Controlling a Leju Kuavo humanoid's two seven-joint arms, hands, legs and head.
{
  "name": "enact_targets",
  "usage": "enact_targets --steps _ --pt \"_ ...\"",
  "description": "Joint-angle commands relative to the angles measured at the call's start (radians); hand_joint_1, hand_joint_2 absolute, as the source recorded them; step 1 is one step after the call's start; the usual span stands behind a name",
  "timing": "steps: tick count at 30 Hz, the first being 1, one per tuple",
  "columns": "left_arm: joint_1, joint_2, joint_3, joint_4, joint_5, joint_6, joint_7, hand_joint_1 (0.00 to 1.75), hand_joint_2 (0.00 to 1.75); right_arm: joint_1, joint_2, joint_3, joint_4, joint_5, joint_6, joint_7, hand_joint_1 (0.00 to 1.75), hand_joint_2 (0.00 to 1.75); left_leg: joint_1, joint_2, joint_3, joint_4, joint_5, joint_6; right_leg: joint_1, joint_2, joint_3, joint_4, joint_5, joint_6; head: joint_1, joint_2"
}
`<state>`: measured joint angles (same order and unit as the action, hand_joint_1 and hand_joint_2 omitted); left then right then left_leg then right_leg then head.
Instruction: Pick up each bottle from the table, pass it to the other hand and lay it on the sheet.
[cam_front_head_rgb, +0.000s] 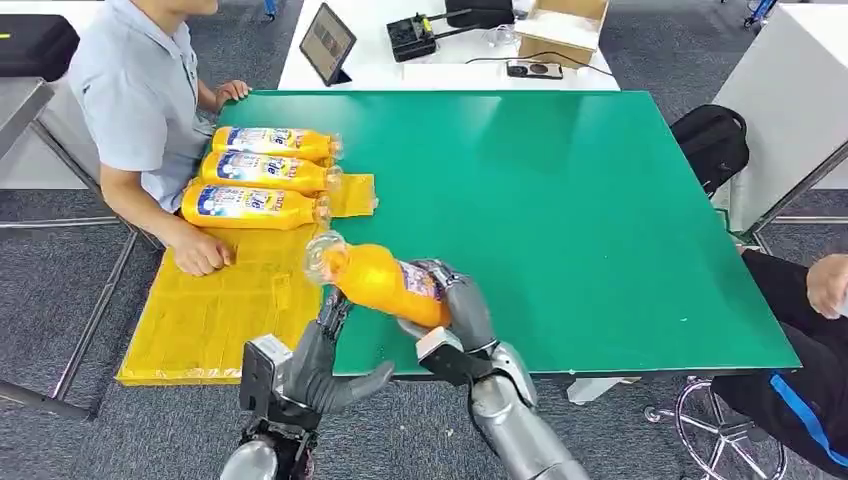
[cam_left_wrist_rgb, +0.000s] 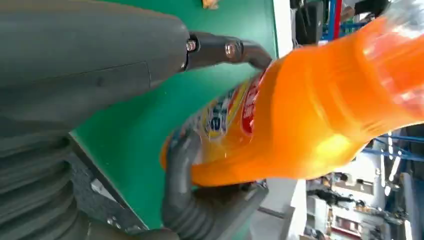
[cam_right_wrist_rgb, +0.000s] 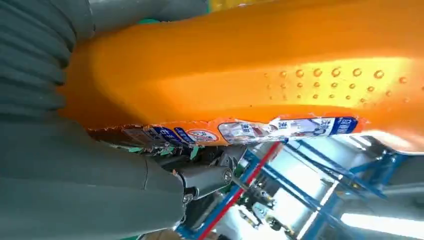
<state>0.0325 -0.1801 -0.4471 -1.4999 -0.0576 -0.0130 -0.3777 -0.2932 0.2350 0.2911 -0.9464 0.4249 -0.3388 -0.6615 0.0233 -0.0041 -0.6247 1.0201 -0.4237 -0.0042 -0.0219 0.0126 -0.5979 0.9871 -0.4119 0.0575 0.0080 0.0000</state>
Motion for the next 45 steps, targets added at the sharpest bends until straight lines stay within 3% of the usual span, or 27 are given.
enact_targets --steps 1,18,19,20,21,22,24,25,26,27,28,29,32,33,36,45 --pt "-0.083 0.011 -0.037 0.092 0.005 0.029 0.017 0.0 1.75 -0.06 0.052 0.123 0.15 0.008 -0.051 -0.021 1.75 1.75 0.0 0.001 0.003 -0.001 -0.001 0.001 0.001 0.0 0.003 -0.001 0.0 -0.002 0.0 0.0" --pt "-0.107 0.003 -0.049 0.044 0.063 0.096 -0.017 0.0 1.75 -0.019 0.072 0.301 0.215 -0.058 -0.013 -0.037 1.75 1.75 0.0 0.0 0.004 -0.001 -0.001 0.001 0.001 -0.001 0.004 -0.001 -0.001 -0.003 0.0 0.0" --pt "-0.106 0.004 -0.05 0.043 0.072 0.097 -0.02 0.09 1.75 -0.027 0.076 0.309 0.239 -0.06 -0.014 -0.037 1.75 1.75 0.0 0.0 0.003 -0.001 -0.001 0.001 0.001 -0.001 0.003 -0.001 -0.001 -0.002 0.0 0.0" --pt "-0.106 0.004 -0.051 0.042 0.073 0.097 -0.02 0.54 1.75 -0.029 0.077 0.31 0.244 -0.061 -0.01 -0.037 1.75 1.75 0.0 0.0 0.002 -0.001 0.0 0.001 0.0 -0.001 0.001 -0.001 -0.001 -0.002 0.0 0.0" --pt "-0.106 0.006 -0.052 0.042 0.073 0.097 -0.02 1.52 1.75 -0.034 0.079 0.314 0.263 -0.059 -0.005 -0.034 1.75 1.75 0.0 -0.001 0.004 -0.001 -0.001 0.001 0.001 -0.002 0.004 -0.001 -0.001 -0.003 0.0 0.0" --pt "-0.106 0.007 -0.051 0.043 0.077 0.1 -0.019 1.75 1.75 -0.041 0.082 0.314 0.282 -0.06 -0.012 -0.037 1.73 1.75 0.0 -0.001 0.003 -0.001 -0.001 0.001 0.001 -0.002 0.003 -0.001 -0.001 -0.002 0.0 0.0" --pt "-0.105 0.007 -0.048 0.039 0.098 0.09 -0.019 1.75 1.75 -0.042 0.082 0.311 0.286 -0.069 -0.005 -0.037 1.71 1.75 0.0 -0.001 0.005 -0.001 -0.001 0.001 0.001 -0.002 0.004 -0.001 -0.002 -0.003 0.0 0.0" --pt "-0.105 0.012 -0.047 0.036 0.12 0.074 -0.015 1.75 1.75 -0.042 0.08 0.312 0.286 -0.068 -0.014 -0.037 1.54 1.75 0.0 -0.001 0.004 -0.001 -0.001 0.001 0.001 -0.002 0.003 -0.001 -0.001 -0.002 0.0 0.0" --pt "-0.105 0.015 -0.046 0.034 0.128 0.067 -0.013 1.75 1.75 -0.043 0.078 0.31 0.287 -0.07 -0.017 -0.037 1.54 1.75 0.0 -0.001 0.003 -0.001 -0.001 0.001 0.001 -0.002 0.003 -0.001 -0.001 -0.002 0.0 0.0" --pt "-0.103 0.016 -0.045 0.033 0.14 0.058 -0.011 1.75 1.75 -0.042 0.078 0.305 0.285 -0.076 -0.017 -0.037 1.31 1.75 0.0 -0.001 0.004 -0.001 -0.001 0.001 0.001 -0.003 0.004 -0.001 -0.001 -0.003 0.0 0.0" --pt "-0.102 0.018 -0.045 0.032 0.163 0.038 -0.001 1.75 1.75 -0.042 0.077 0.299 0.281 -0.085 -0.017 -0.037 0.12 1.75 0.0 -0.001 0.003 -0.001 -0.001 0.001 0.001 -0.002 0.003 -0.001 -0.001 -0.002 0.0 0.0" --pt "-0.1 0.021 -0.044 0.034 0.194 0.015 0.016 1.75 1.75 -0.043 0.077 0.293 0.282 -0.087 -0.029 -0.037 0.0 1.75 0.0 -0.001 0.003 -0.001 0.0 0.001 0.0 -0.003 0.002 -0.001 -0.001 -0.002 0.0 0.0" --pt "-0.096 0.028 -0.043 0.042 0.269 -0.047 0.047 1.75 1.75 -0.034 0.075 0.285 0.246 -0.084 -0.089 -0.037 0.0 1.75 0.0 -0.001 0.003 -0.001 -0.001 0.001 0.001 -0.002 0.002 -0.001 -0.001 -0.002 0.0 0.0" --pt "-0.096 0.031 -0.045 0.044 0.277 -0.058 0.047 1.75 1.75 -0.032 0.074 0.285 0.234 -0.083 -0.101 -0.037 0.0 0.0 0.0 0.0 0.005 -0.001 -0.001 0.001 0.001 -0.002 0.004 -0.001 -0.002 -0.003 0.0 0.0" --pt "-0.1 0.039 -0.035 0.052 0.336 -0.105 0.055 1.75 1.75 -0.017 0.051 0.308 0.161 -0.114 -0.137 -0.037 0.0 0.0 0.0 -0.001 0.004 -0.001 -0.001 0.002 0.001 -0.002 0.004 -0.001 -0.002 -0.003 0.0 0.0" --pt "-0.134 0.04 0.053 0.108 0.358 -0.042 0.089 1.75 1.75 0.049 -0.033 0.38 -0.11 -0.199 -0.317 -0.037 0.0 0.0 0.0 -0.001 0.003 -0.001 -0.001 0.002 0.001 -0.003 0.003 -0.001 -0.001 -0.003 0.001 0.0"
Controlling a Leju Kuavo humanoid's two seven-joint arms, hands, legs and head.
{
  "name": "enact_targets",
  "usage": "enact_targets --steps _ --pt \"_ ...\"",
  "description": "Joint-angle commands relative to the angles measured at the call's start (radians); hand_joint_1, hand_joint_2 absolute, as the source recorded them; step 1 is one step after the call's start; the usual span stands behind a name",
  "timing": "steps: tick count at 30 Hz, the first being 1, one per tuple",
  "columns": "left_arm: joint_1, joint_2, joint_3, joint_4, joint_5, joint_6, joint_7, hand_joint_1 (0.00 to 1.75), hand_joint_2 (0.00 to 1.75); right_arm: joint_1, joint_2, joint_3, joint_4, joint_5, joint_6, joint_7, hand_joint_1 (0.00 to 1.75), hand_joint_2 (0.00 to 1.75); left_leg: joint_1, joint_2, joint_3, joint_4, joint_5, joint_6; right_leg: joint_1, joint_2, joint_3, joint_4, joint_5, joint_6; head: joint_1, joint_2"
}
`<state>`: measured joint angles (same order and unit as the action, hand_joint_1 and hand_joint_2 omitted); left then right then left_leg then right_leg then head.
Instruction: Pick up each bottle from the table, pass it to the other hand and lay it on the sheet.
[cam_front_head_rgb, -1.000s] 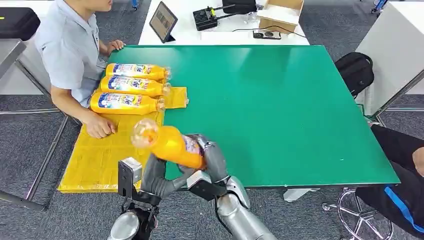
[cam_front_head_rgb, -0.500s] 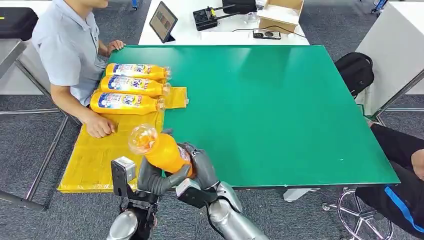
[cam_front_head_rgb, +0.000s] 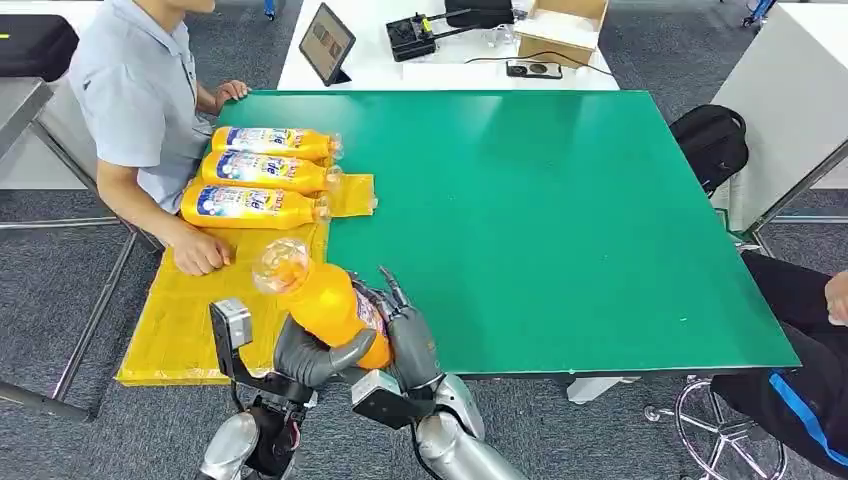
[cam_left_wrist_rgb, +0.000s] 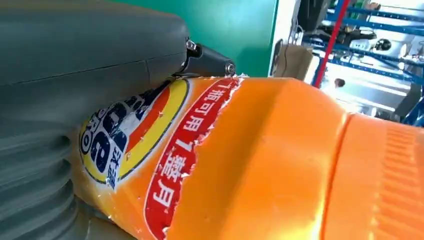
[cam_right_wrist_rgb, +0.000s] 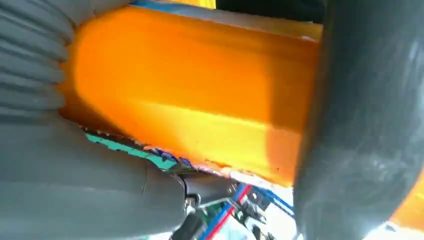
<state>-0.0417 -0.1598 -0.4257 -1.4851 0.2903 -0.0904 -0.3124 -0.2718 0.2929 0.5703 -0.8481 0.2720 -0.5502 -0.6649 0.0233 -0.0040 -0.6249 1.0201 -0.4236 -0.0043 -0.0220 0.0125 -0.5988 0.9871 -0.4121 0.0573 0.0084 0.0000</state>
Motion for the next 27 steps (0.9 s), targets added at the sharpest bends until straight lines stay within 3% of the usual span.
enact_targets --steps 1,3,8,12,16,19,27 --pt "-0.07 0.028 0.047 0.106 -0.007 0.051 0.021 1.75 1.75 0.038 -0.109 0.114 -0.258 -0.046 -0.148 -0.033 0.0 0.0 0.0 -0.002 0.003 -0.001 0.0 0.001 0.0 -0.003 0.003 -0.001 -0.001 -0.002 0.0 0.0" --pt "-0.077 0.034 0.057 0.113 -0.045 0.083 0.009 1.75 1.75 0.059 -0.111 0.091 -0.309 -0.02 -0.148 -0.033 0.0 0.0 0.0 -0.003 0.003 -0.001 0.0 0.002 0.0 -0.004 0.004 -0.001 -0.001 -0.003 0.0 0.0" --pt "-0.195 0.041 0.121 0.21 -0.321 0.322 -0.024 1.75 1.75 0.11 -0.09 0.023 -0.466 0.144 -0.148 -0.033 0.0 0.0 0.0 -0.002 0.001 -0.001 0.0 0.001 0.0 -0.003 0.001 0.0 -0.001 -0.002 0.0 0.0" --pt "-0.248 0.052 0.157 0.254 -0.41 0.404 -0.032 1.75 1.75 0.107 -0.087 0.031 -0.488 0.16 -0.148 -0.033 0.0 0.0 0.0 -0.003 0.001 -0.001 0.001 0.0 0.001 -0.004 0.002 0.0 -0.001 -0.002 0.0 0.0" --pt "-0.304 0.055 0.191 0.305 -0.472 0.439 -0.024 1.75 1.75 0.096 -0.088 0.048 -0.495 0.12 -0.148 -0.033 0.0 0.0 0.0 -0.002 0.004 -0.001 0.0 0.001 0.001 -0.005 0.004 0.0 -0.001 -0.003 0.0 0.0" --pt "-0.374 0.089 0.156 0.379 -0.671 0.533 -0.016 1.75 1.75 0.082 -0.097 0.086 -0.495 0.084 -0.148 -0.033 0.0 0.0 0.001 -0.002 0.003 -0.001 0.0 0.001 0.002 -0.004 0.004 0.0 -0.001 -0.003 0.0 0.0" --pt "-0.592 0.141 0.063 0.763 -1.207 0.526 0.143 1.75 1.75 0.052 -0.126 0.188 -0.521 0.023 -0.148 -0.033 0.0 0.0 0.0 -0.001 0.004 -0.001 0.001 0.001 0.001 -0.003 0.004 0.0 0.0 -0.003 0.0 0.0"
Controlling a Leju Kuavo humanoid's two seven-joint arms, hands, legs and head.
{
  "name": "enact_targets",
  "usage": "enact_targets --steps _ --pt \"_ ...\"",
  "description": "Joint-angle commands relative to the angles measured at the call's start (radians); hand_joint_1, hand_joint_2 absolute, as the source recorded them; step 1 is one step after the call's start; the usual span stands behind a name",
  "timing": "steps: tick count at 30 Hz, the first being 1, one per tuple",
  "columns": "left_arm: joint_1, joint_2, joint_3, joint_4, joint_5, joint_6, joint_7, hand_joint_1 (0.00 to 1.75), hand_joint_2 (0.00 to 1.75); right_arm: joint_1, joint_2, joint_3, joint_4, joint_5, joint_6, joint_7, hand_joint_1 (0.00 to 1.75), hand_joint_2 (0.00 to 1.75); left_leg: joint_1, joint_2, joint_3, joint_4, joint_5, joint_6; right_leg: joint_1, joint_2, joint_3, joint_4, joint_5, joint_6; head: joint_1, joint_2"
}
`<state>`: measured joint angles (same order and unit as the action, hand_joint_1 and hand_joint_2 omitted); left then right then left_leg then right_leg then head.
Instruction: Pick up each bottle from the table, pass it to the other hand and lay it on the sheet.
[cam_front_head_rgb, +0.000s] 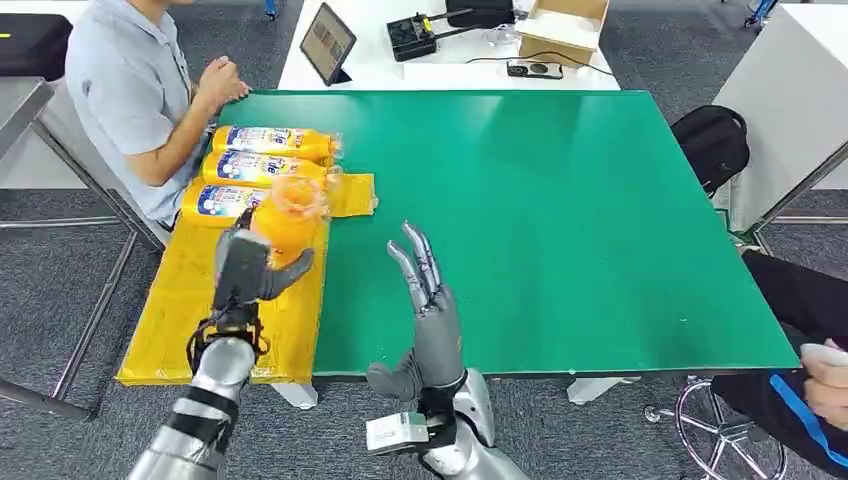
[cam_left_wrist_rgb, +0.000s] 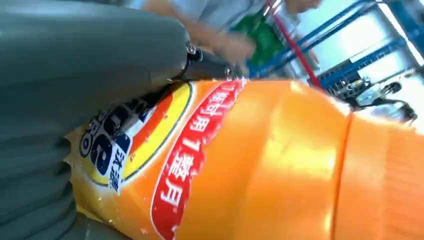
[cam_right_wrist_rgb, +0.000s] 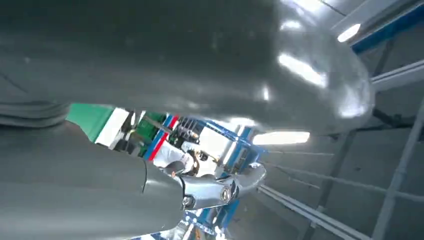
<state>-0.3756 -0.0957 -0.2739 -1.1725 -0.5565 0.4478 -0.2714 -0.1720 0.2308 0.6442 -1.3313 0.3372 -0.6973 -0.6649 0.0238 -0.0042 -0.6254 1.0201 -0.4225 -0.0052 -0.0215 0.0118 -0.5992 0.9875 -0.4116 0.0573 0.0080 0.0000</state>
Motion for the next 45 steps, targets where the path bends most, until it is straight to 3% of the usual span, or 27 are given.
enact_targets --steps 1,8,13,14,27,28,29,36,37,41,45 --pt "-0.275 0.077 -0.09 0.485 -0.377 -0.019 0.1 1.75 1.75 -0.045 -0.066 0.121 -0.05 -0.044 -0.001 -0.033 0.0 0.0 0.0 -0.002 0.003 -0.001 0.0 0.001 0.001 -0.003 0.004 0.0 -0.001 -0.002 0.0 0.0" --pt "-0.355 0.067 -0.064 0.655 -0.52 -0.103 0.142 1.75 1.75 -0.035 -0.047 0.096 -0.065 -0.223 0.066 -0.033 0.0 0.0 0.0 0.0 0.002 0.0 0.0 0.0 0.0 -0.001 0.002 0.0 0.0 -0.002 0.0 0.0" --pt "-0.394 0.05 -0.079 0.709 -0.563 -0.182 0.176 1.75 1.75 -0.027 -0.042 0.086 -0.04 -0.216 0.115 -0.033 0.0 0.0 0.0 -0.001 0.003 0.0 0.0 0.001 0.001 -0.002 0.004 0.0 -0.001 -0.003 0.0 0.0" --pt "-0.415 0.055 -0.125 0.734 -0.638 -0.186 0.217 1.75 1.75 -0.019 -0.036 0.074 -0.033 -0.232 0.143 -0.033 0.0 1.75 0.001 -0.002 0.002 0.0 0.0 0.001 0.001 -0.003 0.003 0.0 -0.001 -0.002 0.0 0.0" --pt "-0.422 0.062 -0.101 0.777 -0.642 -0.219 0.237 1.68 1.75 -0.012 -0.024 0.056 -0.002 -0.239 0.19 -0.033 0.0 1.75 0.0 0.001 0.004 -0.001 0.0 0.001 0.001 -0.001 0.004 -0.001 -0.001 -0.003 0.0 0.0" --pt "-0.424 0.06 -0.097 0.784 -0.64 -0.227 0.226 1.06 1.75 -0.012 -0.024 0.055 -0.004 -0.233 0.186 -0.033 0.0 1.75 0.0 0.0 0.002 0.0 0.0 0.0 0.001 -0.001 0.002 0.0 0.0 -0.002 0.0 0.0" --pt "-0.425 0.053 -0.075 0.797 -0.615 -0.265 0.2 0.03 1.75 -0.012 -0.022 0.047 -0.003 -0.24 0.195 -0.033 0.0 1.75 0.0 0.0 0.003 -0.001 0.0 0.001 0.001 -0.001 0.003 0.0 -0.001 -0.002 0.0 0.0" --pt "-0.417 0.053 -0.045 0.797 -0.563 -0.352 0.12 0.0 1.75 -0.006 -0.022 0.044 -0.007 -0.242 0.217 -0.033 0.0 1.75 0.0 0.0 0.004 -0.001 -0.001 0.001 0.001 -0.001 0.004 0.0 -0.001 -0.003 0.0 0.0" --pt "-0.415 0.059 -0.043 0.797 -0.556 -0.367 0.101 0.0 1.75 -0.006 -0.021 0.044 -0.006 -0.244 0.22 -0.033 0.0 0.0 0.0 0.0 0.002 0.0 0.0 0.001 0.001 -0.001 0.003 0.0 -0.001 -0.002 0.0 0.0" --pt "-0.417 0.082 -0.071 0.803 -0.572 -0.424 0.087 0.0 1.75 0.007 -0.008 0.017 -0.037 -0.279 0.261 -0.033 0.0 0.0 0.0 0.001 0.004 -0.001 -0.001 0.001 0.001 0.0 0.004 0.0 -0.001 -0.003 0.0 0.0" --pt "-0.413 0.073 -0.023 0.799 -0.511 -0.442 0.056 0.0 1.75 0.003 -0.01 0.022 -0.038 -0.262 0.246 -0.033 0.0 0.0 0.0 0.001 0.003 0.0 -0.001 0.001 0.001 0.0 0.003 0.0 -0.001 -0.002 0.0 0.0"
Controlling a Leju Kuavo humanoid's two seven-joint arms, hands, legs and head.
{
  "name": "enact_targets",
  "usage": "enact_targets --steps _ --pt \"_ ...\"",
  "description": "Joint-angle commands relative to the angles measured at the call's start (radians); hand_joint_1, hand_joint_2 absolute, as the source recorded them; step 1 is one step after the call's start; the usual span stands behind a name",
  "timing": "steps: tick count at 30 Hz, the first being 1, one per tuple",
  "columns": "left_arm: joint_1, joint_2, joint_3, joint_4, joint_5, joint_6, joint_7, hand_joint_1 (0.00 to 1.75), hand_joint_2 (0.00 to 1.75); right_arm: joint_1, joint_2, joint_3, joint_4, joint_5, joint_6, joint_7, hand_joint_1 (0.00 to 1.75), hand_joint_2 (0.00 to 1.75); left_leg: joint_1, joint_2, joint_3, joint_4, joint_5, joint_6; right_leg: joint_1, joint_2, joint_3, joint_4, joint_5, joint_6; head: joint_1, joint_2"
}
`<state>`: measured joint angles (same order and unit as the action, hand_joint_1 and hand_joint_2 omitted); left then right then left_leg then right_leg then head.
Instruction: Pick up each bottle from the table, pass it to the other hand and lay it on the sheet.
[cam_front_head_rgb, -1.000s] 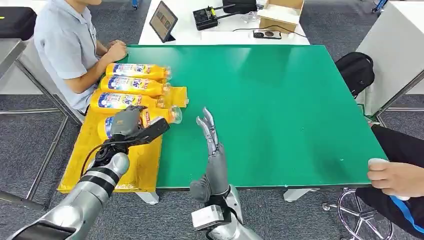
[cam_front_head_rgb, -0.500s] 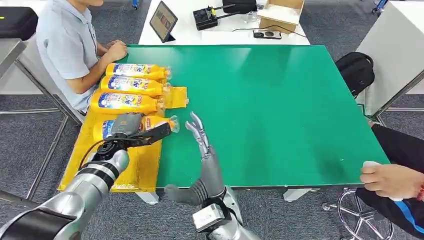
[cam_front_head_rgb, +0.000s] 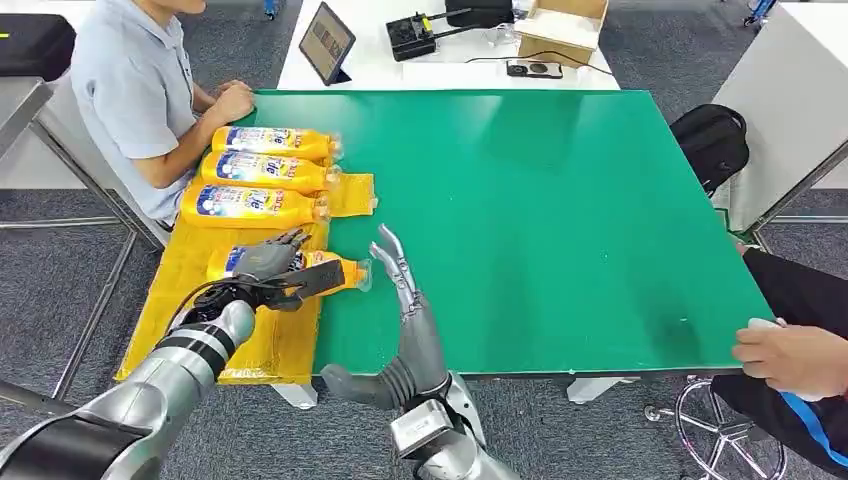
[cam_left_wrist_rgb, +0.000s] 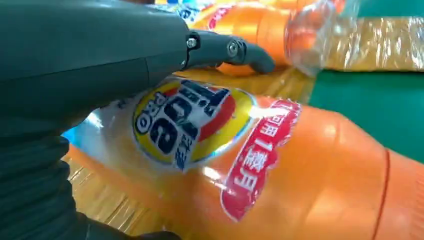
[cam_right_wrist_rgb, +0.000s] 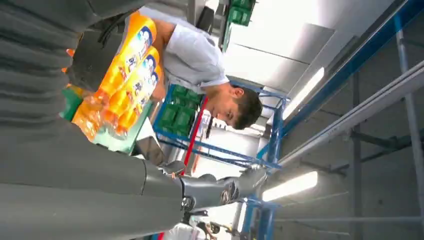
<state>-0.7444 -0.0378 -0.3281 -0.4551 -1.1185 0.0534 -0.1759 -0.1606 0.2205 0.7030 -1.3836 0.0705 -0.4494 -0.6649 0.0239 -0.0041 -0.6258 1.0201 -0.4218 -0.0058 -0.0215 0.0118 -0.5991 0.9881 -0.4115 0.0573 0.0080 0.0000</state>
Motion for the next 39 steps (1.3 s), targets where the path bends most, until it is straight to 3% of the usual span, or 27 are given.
enact_targets --steps 1,11,14,19,21,25,27,28,29,30,31,32,33,34,35,37,38,39 --pt "-0.042 0.012 0.047 0.076 0.07 -0.047 -0.046 0.0 1.75 -0.008 0.0 -0.038 0.014 0.001 -0.002 -0.033 0.0 0.0 0.0 0.001 0.002 0.0 -0.001 0.001 0.001 0.0 0.002 0.0 -0.001 -0.002 0.0 0.0" --pt "0.04 -0.029 0.231 -0.146 0.407 -0.107 -0.214 0.0 1.75 -0.005 -0.023 -0.02 -0.072 0.006 -0.149 -0.033 0.0 0.0 0.0 0.0 0.003 0.0 -0.001 0.002 0.001 -0.002 0.003 -0.001 -0.001 -0.002 0.0 0.0" --pt "0.114 -0.016 0.211 -0.333 0.521 -0.147 -0.243 0.0 1.75 -0.009 -0.037 -0.005 -0.13 0.004 -0.224 -0.033 0.0 0.0 0.0 0.001 0.002 0.0 -0.002 0.002 0.001 -0.001 0.002 0.0 -0.001 -0.002 0.0 0.0" --pt "0.162 0.027 0.176 -0.434 0.591 -0.227 -0.247 0.0 1.75 -0.006 -0.037 -0.017 -0.183 -0.023 -0.207 -0.033 0.0 0.0 0.0 0.002 0.002 0.0 -0.001 0.001 0.0 0.001 0.001 0.0 -0.001 -0.002 0.001 0.0" --pt "0.237 0.065 0.143 -0.549 0.653 -0.231 -0.239 0.0 1.75 0.03 -0.001 -0.1 -0.199 -0.063 -0.1 -0.033 0.0 0.0 0.0 0.002 0.003 0.0 -0.002 0.002 0.001 0.001 0.003 0.0 -0.001 -0.003 0.0 0.0" --pt "0.327 0.073 0.133 -0.688 0.67 -0.183 -0.241 0.0 1.75 0.065 0.025 -0.164 -0.23 -0.089 -0.028 -0.033 0.0 0.0 -0.001 0.003 0.004 -0.001 -0.002 0.001 0.0 0.002 0.003 -0.001 -0.001 -0.002 0.0 0.0" --pt "0.431 0.014 0.165 -0.841 0.74 -0.124 -0.226 0.0 1.75 0.116 0.055 -0.243 -0.261 -0.102 0.011 -0.033 0.0 0.0 0.0 0.002 0.001 -0.001 -0.001 0.001 0.0 0.001 0.0 0.0 -0.001 -0.001 0.0 0.0" --pt "0.457 -0.006 0.156 -0.863 0.805 -0.063 -0.217 0.0 1.75 0.085 0.083 -0.309 -0.185 -0.108 0.042 -0.032 0.0 0.0 0.0 0.001 0.003 -0.001 -0.002 0.001 0.0 0.0 0.003 -0.001 -0.002 -0.002 0.0 0.0" --pt "0.572 -0.067 0.182 -0.991 0.863 -0.025 -0.153 0.0 1.75 0.177 0.091 -0.342 -0.15 -0.19 0.093 -0.033 0.0 0.0 -0.001 0.0 0.003 -0.001 -0.001 0.001 0.0 -0.001 0.003 -0.001 -0.001 -0.001 0.0 0.0" --pt "0.748 -0.091 0.192 -1.129 0.918 -0.019 -0.093 0.0 1.75 0.186 0.069 -0.371 -0.043 -0.523 0.264 0.144 0.0 0.0 -0.001 -0.001 0.005 -0.001 -0.002 0.002 0.0 -0.003 0.005 -0.002 -0.003 -0.002 0.0 0.0" --pt "0.844 -0.083 0.185 -1.193 0.917 -0.015 -0.11 0.0 1.75 0.194 0.05 -0.377 -0.029 -0.542 0.284 0.135 0.0 0.0 -0.001 0.0 0.008 -0.004 -0.002 0.002 0.0 -0.001 0.008 -0.005 -0.002 -0.002 0.0 0.0" --pt "0.901 -0.091 0.192 -1.214 0.929 -0.009 -0.122 0.0 1.75 0.198 0.047 -0.389 -0.004 -0.591 0.282 0.194 0.0 0.0 -0.001 0.006 0.012 -0.006 -0.004 0.002 -0.001 0.004 0.01 -0.007 -0.002 -0.001 0.0 0.0" --pt "0.99 -0.154 0.217 -1.241 0.906 0.028 -0.141 0.0 0.0 0.217 0.021 -0.394 -0.024 -0.382 0.092 0.102 0.0 0.0 -0.002 0.01 0.017 -0.009 -0.006 0.004 -0.001 0.009 0.015 -0.01 -0.002 -0.002 0.0 0.0" --pt "1.02 -0.166 0.204 -1.248 0.893 0.035 -0.161 0.0 0.0 0.235 0.013 -0.403 -0.047 -0.378 0.092 0.104 0.0 0.0 -0.002 0.008 0.013 -0.006 -0.006 0.002 -0.002 0.007 0.012 -0.007 -0.002 -0.001 0.001 0.0" --pt "1.033 -0.177 0.191 -1.243 0.908 0.032 -0.163 0.0 0.0 0.252 0.005 -0.415 -0.074 -0.207 -0.041 0.029 0.0 0.0 -0.002 0.007 0.011 -0.004 -0.009 0.002 -0.001 0.006 0.01 -0.006 -0.003 -0.001 0.0 0.0" --pt "1.059 -0.222 0.181 -1.246 0.925 0.096 -0.194 0.0 0.0 0.324 -0.006 -0.449 -0.169 -0.068 -0.154 0.066 0.0 0.0 -0.003 0.001 0.009 -0.002 -0.01 0.003 -0.002 0.0 0.009 -0.005 -0.008 0.0 0.0 0.0" --pt "1.062 -0.226 0.176 -1.253 0.934 0.104 -0.195 0.0 1.75 0.34 -0.006 -0.458 -0.185 -0.049 -0.163 0.076 0.0 0.0 -0.003 -0.002 0.005 -0.001 -0.009 0.002 -0.002 -0.002 0.005 -0.004 -0.008 0.001 0.0 0.0" --pt "1.072 -0.216 0.167 -1.275 0.985 0.091 -0.22 0.0 1.75 0.374 -0.007 -0.469 -0.211 -0.01 -0.158 0.076 0.0 0.0 -0.002 -0.004 0.007 -0.001 -0.011 0.003 -0.002 -0.004 0.009 -0.005 -0.01 0.001 0.001 0.0"
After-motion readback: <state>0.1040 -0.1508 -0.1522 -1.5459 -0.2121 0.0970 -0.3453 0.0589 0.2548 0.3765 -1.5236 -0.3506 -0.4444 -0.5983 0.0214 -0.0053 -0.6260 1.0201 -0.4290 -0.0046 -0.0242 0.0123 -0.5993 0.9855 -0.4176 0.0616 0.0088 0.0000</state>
